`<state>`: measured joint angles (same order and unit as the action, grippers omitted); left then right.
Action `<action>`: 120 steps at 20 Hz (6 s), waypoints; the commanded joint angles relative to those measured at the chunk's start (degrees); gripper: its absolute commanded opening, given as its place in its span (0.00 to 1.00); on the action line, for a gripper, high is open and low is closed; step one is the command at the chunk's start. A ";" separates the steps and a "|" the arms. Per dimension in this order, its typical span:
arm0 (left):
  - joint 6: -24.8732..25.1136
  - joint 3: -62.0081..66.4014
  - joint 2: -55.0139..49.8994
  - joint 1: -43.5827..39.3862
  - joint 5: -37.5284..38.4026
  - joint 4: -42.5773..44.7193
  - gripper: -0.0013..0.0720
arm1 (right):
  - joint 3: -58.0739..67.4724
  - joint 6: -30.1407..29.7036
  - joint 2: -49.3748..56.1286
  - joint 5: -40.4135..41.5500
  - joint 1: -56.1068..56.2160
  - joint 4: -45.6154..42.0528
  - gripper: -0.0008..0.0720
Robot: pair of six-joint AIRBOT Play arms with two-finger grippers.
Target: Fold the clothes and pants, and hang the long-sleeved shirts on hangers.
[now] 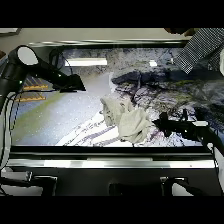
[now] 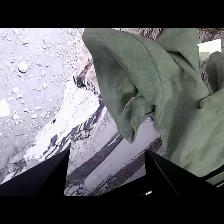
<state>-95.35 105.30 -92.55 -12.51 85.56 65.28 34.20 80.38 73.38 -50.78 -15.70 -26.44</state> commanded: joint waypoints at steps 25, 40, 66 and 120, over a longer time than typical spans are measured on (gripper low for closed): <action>19.98 -36.48 -8.46 -11.10 -30.38 -31.89 0.76 | 0.13 -1.14 -1.18 -5.95 1.20 1.68 0.05; 9.79 -13.22 17.18 9.29 -19.98 -16.35 0.04 | 33.31 0.52 -24.83 -6.12 1.20 -21.84 0.05; -6.73 -35.74 40.87 14.93 -22.40 1.51 0.04 | 63.28 20.55 0.15 -25.49 7.06 -34.86 0.05; 14.10 -52.83 26.99 44.85 -15.23 -11.08 0.74 | 0.98 -15.41 3.21 -17.88 -11.82 -20.17 0.11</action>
<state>-82.21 52.60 -64.49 32.29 70.32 54.17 35.83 67.16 76.58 -68.16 -27.53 -50.46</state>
